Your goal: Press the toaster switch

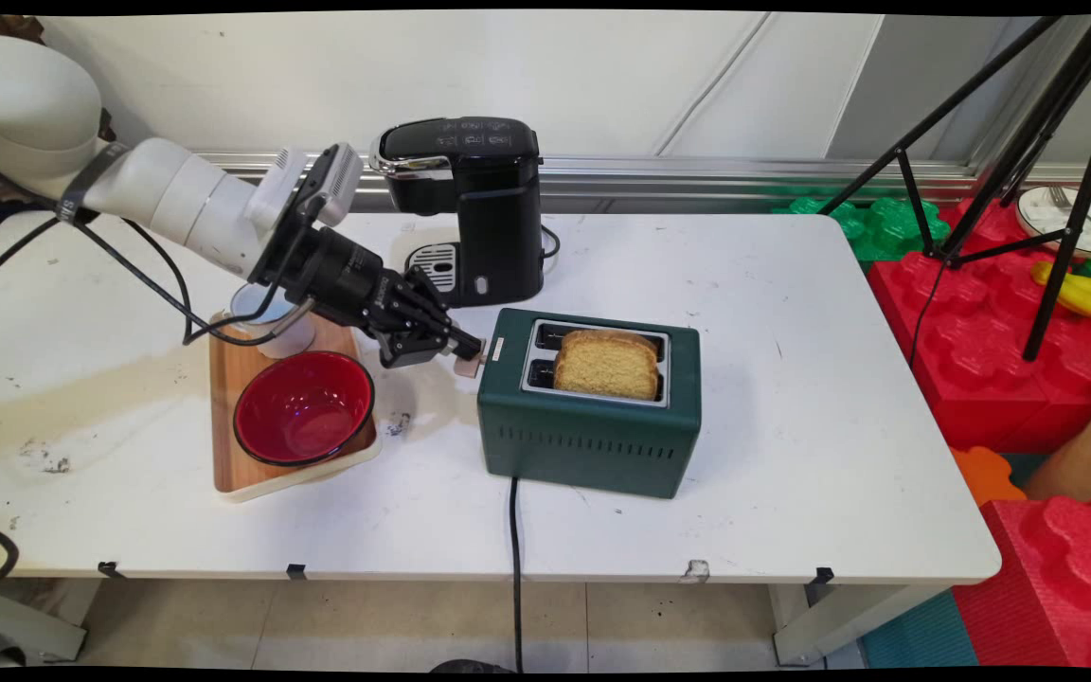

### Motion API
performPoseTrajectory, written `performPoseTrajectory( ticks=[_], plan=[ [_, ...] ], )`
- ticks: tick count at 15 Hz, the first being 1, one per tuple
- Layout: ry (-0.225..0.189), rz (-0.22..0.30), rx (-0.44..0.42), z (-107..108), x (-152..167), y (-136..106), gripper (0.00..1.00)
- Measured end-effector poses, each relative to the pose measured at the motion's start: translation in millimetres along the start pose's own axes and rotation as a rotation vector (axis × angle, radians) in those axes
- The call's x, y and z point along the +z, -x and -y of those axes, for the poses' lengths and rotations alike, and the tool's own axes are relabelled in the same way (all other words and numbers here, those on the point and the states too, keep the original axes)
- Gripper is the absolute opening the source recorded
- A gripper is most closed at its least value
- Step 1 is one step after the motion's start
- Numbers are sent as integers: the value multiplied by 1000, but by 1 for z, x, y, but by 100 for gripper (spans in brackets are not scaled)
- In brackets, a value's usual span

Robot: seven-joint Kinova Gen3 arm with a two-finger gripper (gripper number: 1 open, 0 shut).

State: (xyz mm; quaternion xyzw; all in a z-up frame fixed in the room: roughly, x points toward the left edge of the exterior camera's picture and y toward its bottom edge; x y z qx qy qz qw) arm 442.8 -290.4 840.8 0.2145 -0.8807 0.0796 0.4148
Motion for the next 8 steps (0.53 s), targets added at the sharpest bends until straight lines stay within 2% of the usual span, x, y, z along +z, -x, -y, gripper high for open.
performPoseTrajectory(
  ticks=[8],
  plan=[
    [9, 18, -13, -1, 12, 12, 0]
  ],
)
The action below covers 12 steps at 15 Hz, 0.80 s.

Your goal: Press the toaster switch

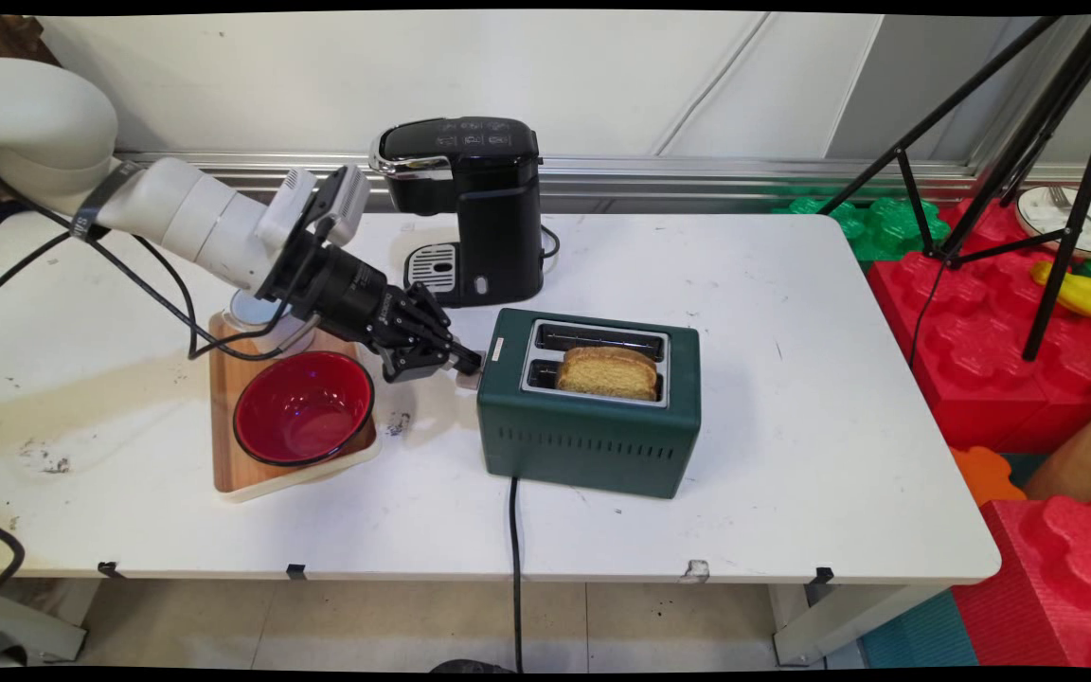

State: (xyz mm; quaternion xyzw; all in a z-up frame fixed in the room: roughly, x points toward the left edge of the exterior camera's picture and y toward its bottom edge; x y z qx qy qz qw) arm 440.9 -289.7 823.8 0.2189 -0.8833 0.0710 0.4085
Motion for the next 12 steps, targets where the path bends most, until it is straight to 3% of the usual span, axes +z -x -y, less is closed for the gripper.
performPoseTrajectory(
  ticks=[12],
  plan=[
    [9, 28, -17, 3, 10, 19, 0]
  ],
)
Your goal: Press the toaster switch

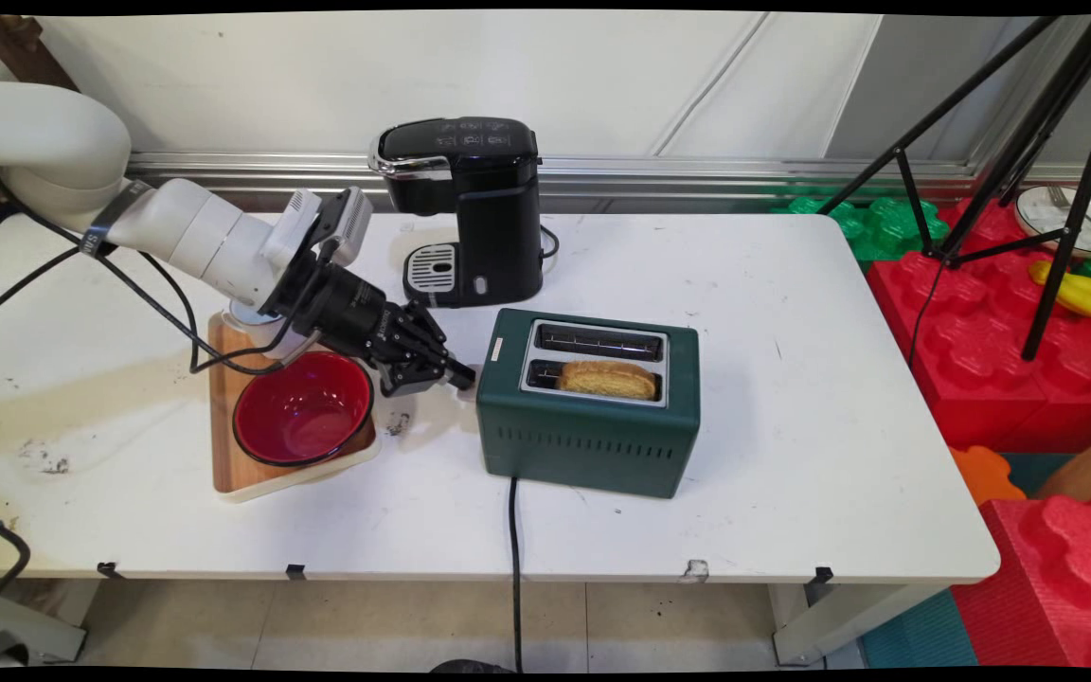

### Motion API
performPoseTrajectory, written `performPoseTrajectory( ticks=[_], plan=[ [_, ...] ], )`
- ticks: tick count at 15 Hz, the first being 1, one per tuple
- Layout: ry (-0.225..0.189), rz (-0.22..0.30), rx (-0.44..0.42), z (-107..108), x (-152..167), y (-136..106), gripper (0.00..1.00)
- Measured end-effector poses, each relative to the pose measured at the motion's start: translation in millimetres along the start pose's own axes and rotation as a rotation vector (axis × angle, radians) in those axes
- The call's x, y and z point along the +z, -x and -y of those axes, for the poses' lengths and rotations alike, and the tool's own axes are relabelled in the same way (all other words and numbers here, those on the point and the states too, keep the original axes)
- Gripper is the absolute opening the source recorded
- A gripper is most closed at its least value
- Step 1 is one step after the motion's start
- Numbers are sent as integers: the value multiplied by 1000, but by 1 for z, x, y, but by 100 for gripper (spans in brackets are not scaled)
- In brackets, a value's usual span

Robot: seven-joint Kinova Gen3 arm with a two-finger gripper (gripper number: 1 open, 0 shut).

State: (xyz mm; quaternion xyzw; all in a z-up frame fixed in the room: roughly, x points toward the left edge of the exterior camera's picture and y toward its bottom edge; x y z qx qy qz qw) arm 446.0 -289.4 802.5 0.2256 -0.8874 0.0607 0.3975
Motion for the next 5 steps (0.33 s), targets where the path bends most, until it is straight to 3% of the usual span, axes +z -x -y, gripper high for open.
performPoseTrajectory(
  ticks=[5],
  plan=[
    [1, 7, -5, 1, 1, 5, 0]
  ],
)
